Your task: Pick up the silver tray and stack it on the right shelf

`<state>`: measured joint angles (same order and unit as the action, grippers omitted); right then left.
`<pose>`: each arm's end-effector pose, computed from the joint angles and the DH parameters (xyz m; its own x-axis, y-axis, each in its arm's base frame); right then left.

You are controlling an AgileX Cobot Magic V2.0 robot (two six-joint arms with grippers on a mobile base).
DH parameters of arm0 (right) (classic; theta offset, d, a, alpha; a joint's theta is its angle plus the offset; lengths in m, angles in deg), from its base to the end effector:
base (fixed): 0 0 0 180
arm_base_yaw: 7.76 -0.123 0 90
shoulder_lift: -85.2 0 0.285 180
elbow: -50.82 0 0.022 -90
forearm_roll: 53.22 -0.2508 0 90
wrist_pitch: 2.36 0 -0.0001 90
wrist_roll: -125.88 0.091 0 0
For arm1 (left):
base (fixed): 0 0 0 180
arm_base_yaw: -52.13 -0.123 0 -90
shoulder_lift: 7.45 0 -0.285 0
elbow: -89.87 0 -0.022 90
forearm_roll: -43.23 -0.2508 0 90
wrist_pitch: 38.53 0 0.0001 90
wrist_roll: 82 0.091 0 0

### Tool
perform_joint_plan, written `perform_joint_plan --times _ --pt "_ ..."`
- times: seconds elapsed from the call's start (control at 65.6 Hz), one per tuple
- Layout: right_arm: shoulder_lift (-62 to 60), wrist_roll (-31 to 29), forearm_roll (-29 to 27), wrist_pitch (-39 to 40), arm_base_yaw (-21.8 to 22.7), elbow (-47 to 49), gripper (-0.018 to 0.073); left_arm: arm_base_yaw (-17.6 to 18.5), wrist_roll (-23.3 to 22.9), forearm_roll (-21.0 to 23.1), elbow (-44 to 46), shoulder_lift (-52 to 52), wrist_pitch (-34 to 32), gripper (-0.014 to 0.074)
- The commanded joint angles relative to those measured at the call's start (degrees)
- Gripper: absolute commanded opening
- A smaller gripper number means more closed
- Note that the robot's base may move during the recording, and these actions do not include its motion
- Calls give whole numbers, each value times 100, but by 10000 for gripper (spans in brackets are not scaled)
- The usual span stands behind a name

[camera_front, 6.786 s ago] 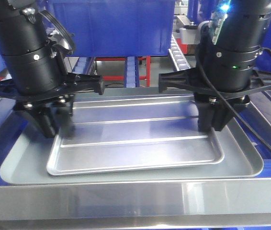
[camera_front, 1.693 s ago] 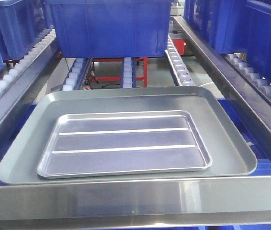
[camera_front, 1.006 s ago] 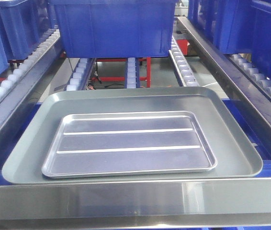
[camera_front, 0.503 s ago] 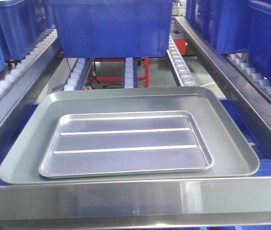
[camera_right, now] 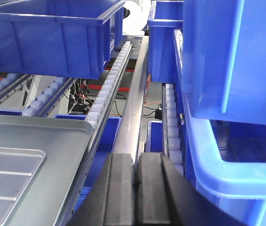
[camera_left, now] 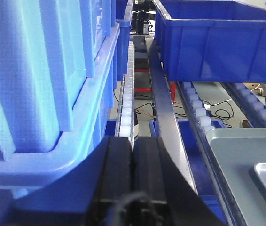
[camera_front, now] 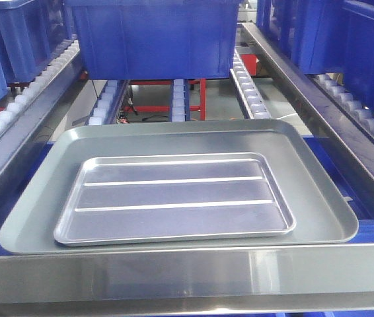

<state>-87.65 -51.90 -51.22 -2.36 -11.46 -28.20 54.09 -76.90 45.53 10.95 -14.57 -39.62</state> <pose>0.0567 0.0037 0.2032 0.0664 0.0081 -0.9978 -0.0648 0.9979 0.0038 0.0565 -0.0019 0.2055 0.0895 0.0458 -0.9949 0.0291 0.9984 0.0486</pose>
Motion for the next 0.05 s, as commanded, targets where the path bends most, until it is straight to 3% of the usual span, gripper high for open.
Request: perform_joint_plan --times 0.0,0.03 --pt "-104 10 50 485 47 12 52 44 22 0 -145 72 -514 -91" --pt "-104 10 50 485 47 12 52 44 22 0 -145 72 -514 -91"
